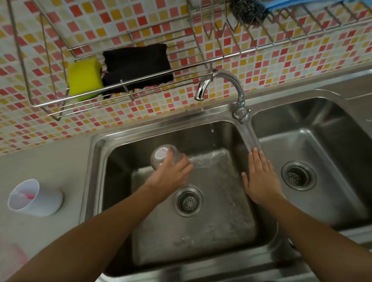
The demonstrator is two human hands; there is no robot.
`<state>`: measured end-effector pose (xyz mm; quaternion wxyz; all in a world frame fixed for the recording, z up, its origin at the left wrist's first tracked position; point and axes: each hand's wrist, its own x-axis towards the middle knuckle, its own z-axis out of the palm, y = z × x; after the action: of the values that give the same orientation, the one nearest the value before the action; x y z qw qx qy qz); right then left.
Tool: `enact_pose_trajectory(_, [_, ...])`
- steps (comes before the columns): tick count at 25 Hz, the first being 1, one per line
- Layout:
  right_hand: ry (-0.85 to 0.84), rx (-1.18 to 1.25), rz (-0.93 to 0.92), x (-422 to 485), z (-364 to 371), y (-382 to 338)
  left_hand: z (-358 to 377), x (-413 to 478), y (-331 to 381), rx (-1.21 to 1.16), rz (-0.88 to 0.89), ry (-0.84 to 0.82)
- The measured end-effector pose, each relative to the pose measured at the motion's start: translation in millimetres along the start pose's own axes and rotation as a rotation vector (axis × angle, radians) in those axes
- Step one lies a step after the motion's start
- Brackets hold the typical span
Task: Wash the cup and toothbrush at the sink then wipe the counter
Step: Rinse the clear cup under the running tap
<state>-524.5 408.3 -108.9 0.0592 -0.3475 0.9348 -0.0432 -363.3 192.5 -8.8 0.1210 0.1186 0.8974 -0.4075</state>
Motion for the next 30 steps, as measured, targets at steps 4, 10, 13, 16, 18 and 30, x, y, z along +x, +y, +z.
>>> enact_pose_trajectory(4, [-0.018, 0.027, -0.002, 1, -4, -1, -13, -21, 6, -0.193, -0.206, 0.024])
enact_pose_trajectory(10, [0.0, 0.212, -0.032, -5, -25, -14, -1, -50, 25, -1.765, -0.847, 0.029])
enact_pose_trajectory(13, [0.008, 0.402, -0.019, -19, -27, -45, 1, -64, 38, -2.105, -0.979, 0.121])
enact_pose_trajectory(16, [-0.005, 0.501, -0.034, -32, -19, -101, 10, -107, 36, -2.269, -1.048, 0.317])
enact_pose_trajectory(18, [-0.049, 0.521, -0.052, -39, -13, -151, 22, -154, 30, -2.26, -1.059, 0.384])
enact_pose_trajectory(30, [-0.118, 0.44, -0.429, -40, 14, -449, 188, -411, -38, -1.84, -1.413, 0.221])
